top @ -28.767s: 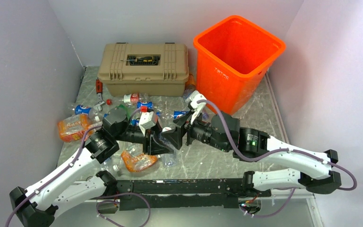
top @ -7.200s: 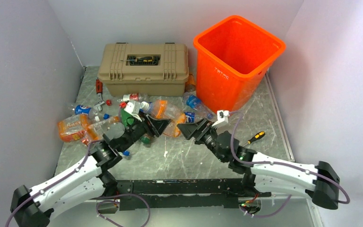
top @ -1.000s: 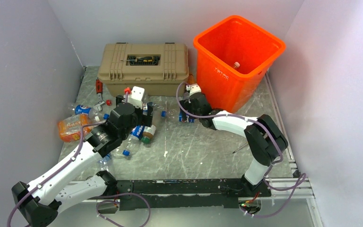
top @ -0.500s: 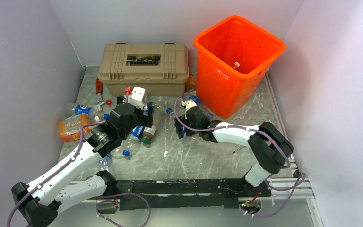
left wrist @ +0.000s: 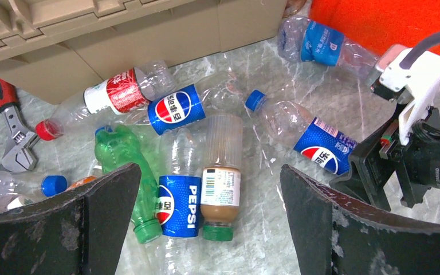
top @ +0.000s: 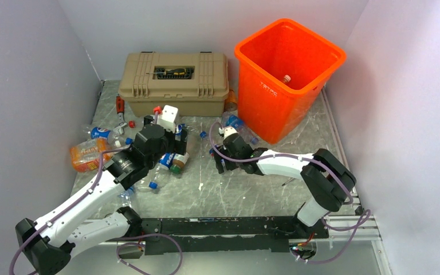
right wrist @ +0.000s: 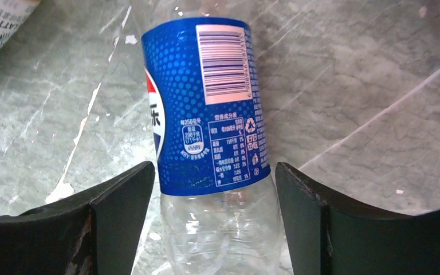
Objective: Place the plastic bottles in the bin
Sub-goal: Pick up the plastic bottle at the center of the board.
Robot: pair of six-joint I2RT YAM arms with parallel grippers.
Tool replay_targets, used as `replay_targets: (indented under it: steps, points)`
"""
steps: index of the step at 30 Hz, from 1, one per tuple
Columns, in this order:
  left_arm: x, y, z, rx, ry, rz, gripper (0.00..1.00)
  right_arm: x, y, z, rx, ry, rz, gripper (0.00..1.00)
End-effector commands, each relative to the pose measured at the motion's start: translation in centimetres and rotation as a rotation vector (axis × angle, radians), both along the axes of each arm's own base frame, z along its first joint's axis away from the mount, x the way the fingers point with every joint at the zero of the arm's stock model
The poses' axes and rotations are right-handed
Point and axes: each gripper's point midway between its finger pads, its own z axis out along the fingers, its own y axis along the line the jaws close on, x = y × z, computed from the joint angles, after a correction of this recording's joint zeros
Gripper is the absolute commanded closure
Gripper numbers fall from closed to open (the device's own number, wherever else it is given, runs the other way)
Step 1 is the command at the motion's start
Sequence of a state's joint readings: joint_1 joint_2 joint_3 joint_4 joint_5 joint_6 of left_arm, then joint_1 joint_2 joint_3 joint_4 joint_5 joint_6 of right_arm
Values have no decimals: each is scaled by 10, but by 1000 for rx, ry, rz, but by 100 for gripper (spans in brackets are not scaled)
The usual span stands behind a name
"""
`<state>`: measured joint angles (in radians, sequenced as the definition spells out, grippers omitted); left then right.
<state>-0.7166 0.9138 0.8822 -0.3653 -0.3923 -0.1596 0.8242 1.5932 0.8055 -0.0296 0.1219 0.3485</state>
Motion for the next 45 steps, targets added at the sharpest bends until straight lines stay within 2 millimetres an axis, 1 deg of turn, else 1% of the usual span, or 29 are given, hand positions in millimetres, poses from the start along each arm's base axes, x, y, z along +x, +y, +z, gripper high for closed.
replay_targets:
  steps: [1,4,6,9,11,13,15,16,17,18,19,21,23,25,28,30,31,34,36,38,41,45]
  points:
    - [3,-4,15,-33,-23,-6,3,-6,1,-6,-35,12,13,21]
    - [3,-5,14,-31,-20,-11,3,-10,-2,-11,-49,20,18,29]
    - [3,-6,13,-33,-18,-15,3,-13,-3,-10,-36,13,22,36]
    - [2,-9,14,-41,-19,-31,3,-14,-6,-3,-14,-17,10,51]
    - [0,-12,16,-55,-26,-48,3,-14,-10,7,2,-52,-5,57]
    - [-3,-12,23,-82,-46,-57,4,-12,-11,29,55,-127,-17,61]
    - [-6,-12,33,-121,-85,-63,3,-15,-12,56,134,-211,-17,62]
    - [-8,-12,39,-146,-110,-72,2,-21,-14,67,177,-249,-7,63]
    - [-11,-12,46,-177,-138,-83,1,-24,-13,95,272,-322,4,64]
    - [-15,-14,52,-207,-168,-109,0,-32,-13,111,336,-365,24,65]
    - [-21,-20,60,-241,-206,-161,0,-40,-11,127,409,-407,47,66]
    - [-34,-32,70,-304,-282,-274,1,-55,-12,156,548,-474,83,67]
    - [-47,-40,82,-387,-335,-346,0,-68,-10,180,663,-513,131,67]
    - [-58,-48,88,-449,-325,-410,1,-77,-6,198,740,-530,163,67]
    - [-83,-72,93,-463,-276,-601,1,-86,-1,219,833,-561,176,69]
    - [-95,-84,96,-494,-253,-691,1,-90,2,229,882,-581,182,70]
    - [-98,-87,98,-513,-251,-713,0,-92,4,233,897,-588,186,70]
    - [-104,-91,101,-537,-229,-767,1,-97,12,242,930,-600,212,71]
    - [-109,-96,100,-540,-197,-809,1,-105,20,251,971,-612,255,71]
    - [-111,-100,97,-548,-174,-840,1,-114,29,256,999,-612,303,71]
    - [-114,-103,100,-577,-165,-889,1,-128,45,257,1009,-600,368,72]
    - [-120,-106,100,-604,-145,-944,1,-135,54,254,1038,-596,391,73]
